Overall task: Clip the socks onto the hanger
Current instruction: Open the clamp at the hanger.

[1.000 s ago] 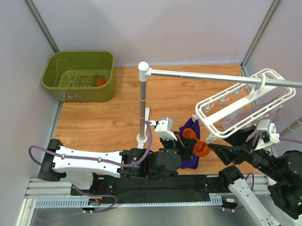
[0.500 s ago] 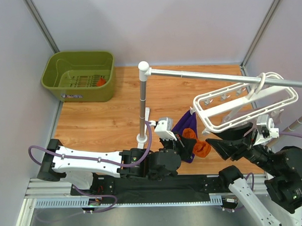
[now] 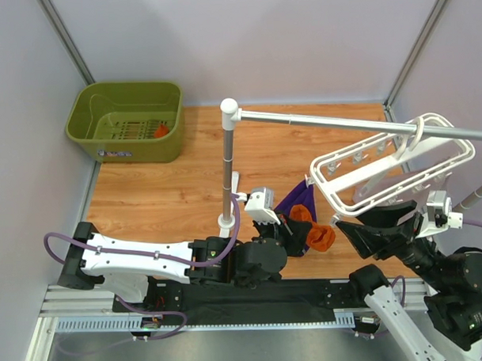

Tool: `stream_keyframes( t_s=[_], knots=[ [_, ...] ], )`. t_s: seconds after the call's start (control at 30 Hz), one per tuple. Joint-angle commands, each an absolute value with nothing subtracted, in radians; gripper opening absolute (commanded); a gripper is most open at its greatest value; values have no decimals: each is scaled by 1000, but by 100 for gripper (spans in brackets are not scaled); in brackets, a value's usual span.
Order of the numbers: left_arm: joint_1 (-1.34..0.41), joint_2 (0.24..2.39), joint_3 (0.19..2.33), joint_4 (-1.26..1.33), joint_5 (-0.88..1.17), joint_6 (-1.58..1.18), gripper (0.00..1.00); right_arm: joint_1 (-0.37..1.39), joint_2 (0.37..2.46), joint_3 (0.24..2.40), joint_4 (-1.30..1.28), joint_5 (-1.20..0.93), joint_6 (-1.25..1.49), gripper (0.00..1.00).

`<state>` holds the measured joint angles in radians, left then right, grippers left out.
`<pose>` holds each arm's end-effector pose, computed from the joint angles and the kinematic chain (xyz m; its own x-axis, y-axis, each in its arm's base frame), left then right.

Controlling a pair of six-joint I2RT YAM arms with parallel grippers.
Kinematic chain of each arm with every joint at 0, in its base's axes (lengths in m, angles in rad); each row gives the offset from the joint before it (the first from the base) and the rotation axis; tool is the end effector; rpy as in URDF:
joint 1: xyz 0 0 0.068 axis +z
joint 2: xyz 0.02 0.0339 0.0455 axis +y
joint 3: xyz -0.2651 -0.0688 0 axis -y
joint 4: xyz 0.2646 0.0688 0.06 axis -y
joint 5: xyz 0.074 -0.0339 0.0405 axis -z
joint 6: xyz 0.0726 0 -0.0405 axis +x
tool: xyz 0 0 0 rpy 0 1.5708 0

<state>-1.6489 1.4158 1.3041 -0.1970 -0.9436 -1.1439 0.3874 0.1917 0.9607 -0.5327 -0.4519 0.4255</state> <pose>0.0305 -0.3633 0.3701 -0.5776 -0.5329 -0.6184 0.2888 0.5752 -0.7654 0.0284 0.0458 0.4237 -0.1051 0.3582 -0.9277 -0.7571 0.5761 0.3082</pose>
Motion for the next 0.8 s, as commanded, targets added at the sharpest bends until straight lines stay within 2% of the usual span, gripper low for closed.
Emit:
stream_keyframes(
  t_s=[0.0,0.47,0.77],
  knots=[
    [-1657,1381,1305,-176,-953,-1146,0,388,169,953,-500,-407,474,54],
    [-1655,1379,1304,-167,-940,-1138,0,387,100,1000,-632,-408,600,68],
    [-1657,1362,1279,-153,-931,-1157,0,388,104,986,-632,-443,588,69]
  ],
)
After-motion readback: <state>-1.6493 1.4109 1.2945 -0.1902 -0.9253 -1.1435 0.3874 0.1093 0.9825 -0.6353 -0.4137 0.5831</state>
